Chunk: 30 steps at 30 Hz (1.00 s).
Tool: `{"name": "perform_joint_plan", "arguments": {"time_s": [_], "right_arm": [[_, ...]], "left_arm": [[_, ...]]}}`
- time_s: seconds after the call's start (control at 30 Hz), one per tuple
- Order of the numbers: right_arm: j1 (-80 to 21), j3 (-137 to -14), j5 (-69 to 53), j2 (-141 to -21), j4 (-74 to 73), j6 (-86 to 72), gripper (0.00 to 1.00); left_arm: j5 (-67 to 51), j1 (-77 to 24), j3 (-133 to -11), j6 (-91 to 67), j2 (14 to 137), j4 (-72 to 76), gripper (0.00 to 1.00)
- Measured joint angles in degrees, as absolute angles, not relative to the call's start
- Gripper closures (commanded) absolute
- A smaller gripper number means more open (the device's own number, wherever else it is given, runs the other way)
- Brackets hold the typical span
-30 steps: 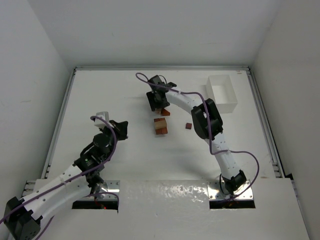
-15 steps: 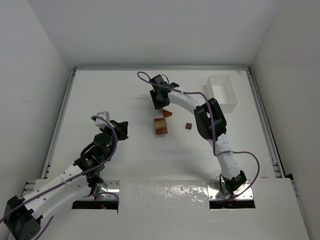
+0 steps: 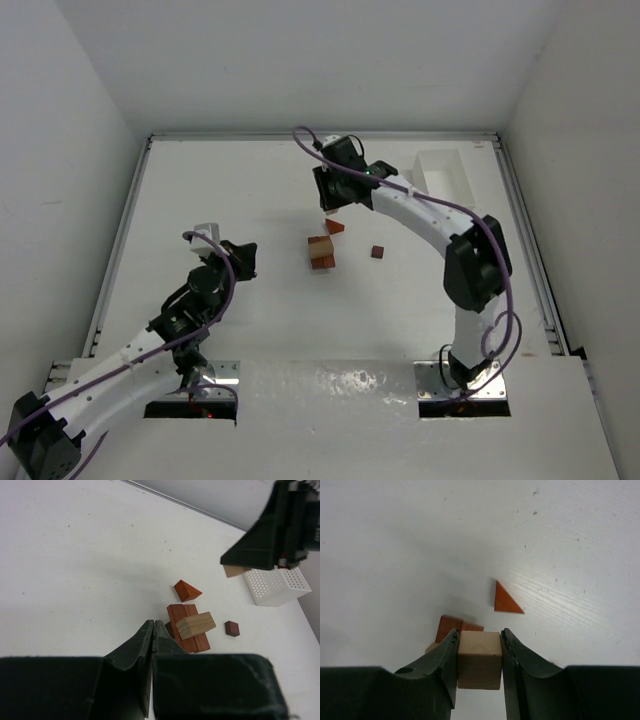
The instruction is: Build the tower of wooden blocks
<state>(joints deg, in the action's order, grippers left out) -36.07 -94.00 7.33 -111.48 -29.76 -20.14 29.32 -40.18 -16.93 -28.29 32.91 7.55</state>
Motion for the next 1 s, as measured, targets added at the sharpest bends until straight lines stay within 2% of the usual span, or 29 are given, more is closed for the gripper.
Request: {"name": "perform_joint_plan", "arguments": {"time_s": [0.23,0.53,1.0], "right_arm": [[-41.6,-87.0,9.8,-103.5,-30.3,-21.8,0.66],[-45.5,-79.7,12.0,-103.5,-29.6,-27.1,0.65],[-46.0,-79.7,13.5,-106.1,-28.4,-29.8,0.63]], "left_arm": [[28.4,-40.2,-16.9,-28.3,32.3,7.6,1.00],[28.0,-40.2,-16.9,-28.3,31.1,7.6,1.00],[27.4,-40.2,-16.9,-28.3,31.0,7.6,1.00]]}}
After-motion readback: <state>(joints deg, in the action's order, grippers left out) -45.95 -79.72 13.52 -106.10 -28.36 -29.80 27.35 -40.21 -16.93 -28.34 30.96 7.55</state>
